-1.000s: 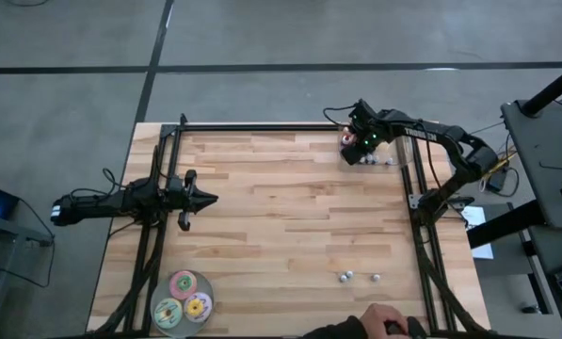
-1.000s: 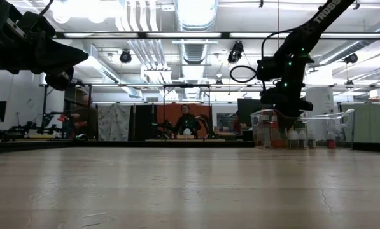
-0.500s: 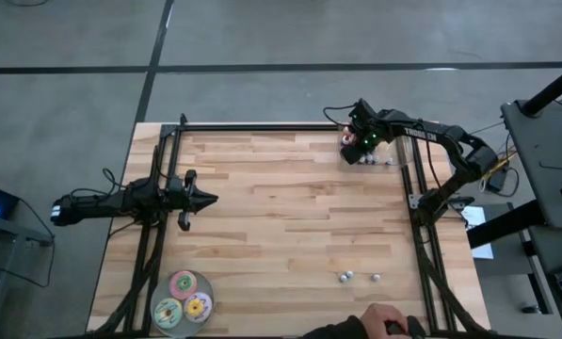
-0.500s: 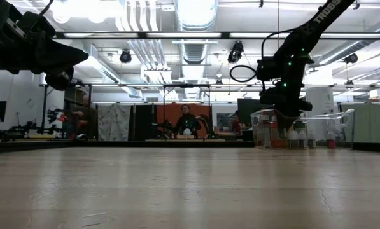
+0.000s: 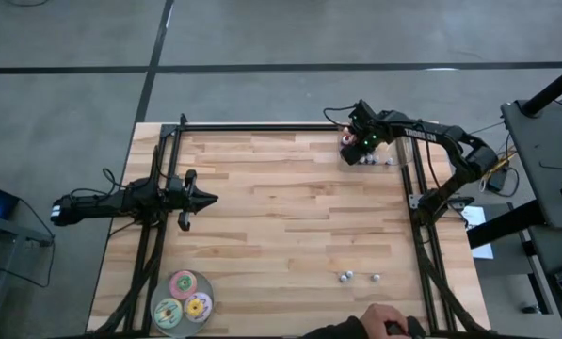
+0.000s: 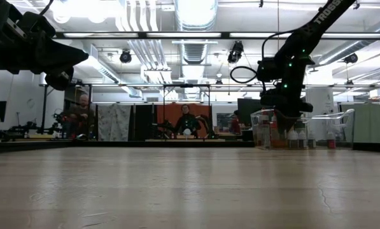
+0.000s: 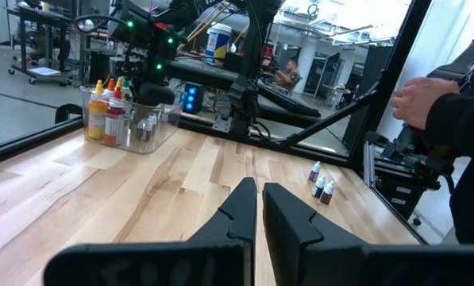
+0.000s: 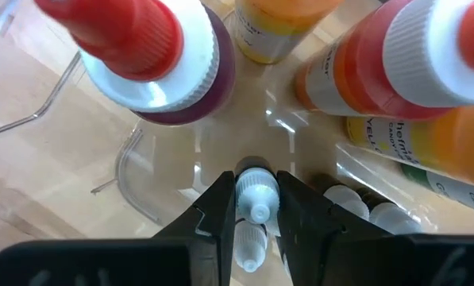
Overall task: Pick & Place food coloring
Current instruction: Put the small green food coloring bottle into the bin
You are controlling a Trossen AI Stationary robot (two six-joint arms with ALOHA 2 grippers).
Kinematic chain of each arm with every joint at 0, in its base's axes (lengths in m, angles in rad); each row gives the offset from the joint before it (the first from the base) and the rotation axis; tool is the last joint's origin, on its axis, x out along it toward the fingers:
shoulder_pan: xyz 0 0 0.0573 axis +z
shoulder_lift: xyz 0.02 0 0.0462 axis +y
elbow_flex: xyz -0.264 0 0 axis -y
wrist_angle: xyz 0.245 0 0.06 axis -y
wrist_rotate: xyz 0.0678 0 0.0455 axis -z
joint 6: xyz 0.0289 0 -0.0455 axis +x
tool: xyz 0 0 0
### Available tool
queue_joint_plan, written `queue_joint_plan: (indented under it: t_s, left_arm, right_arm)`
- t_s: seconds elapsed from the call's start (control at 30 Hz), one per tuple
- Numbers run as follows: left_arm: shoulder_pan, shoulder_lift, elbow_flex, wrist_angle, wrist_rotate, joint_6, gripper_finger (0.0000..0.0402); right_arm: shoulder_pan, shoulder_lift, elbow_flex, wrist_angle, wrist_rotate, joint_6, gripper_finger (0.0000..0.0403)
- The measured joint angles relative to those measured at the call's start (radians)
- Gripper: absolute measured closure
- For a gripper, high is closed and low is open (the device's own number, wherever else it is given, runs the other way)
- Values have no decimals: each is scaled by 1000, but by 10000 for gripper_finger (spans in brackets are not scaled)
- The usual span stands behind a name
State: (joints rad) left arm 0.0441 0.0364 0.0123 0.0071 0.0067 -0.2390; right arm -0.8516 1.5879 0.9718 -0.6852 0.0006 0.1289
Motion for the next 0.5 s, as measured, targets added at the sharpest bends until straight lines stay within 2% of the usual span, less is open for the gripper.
queue_joint_plan:
  t_s: [0.5]
  left_arm:
    - [0,0,0,0,0,0,402]
  right_arm:
    - [0,-1,-11,19,0,1,332]
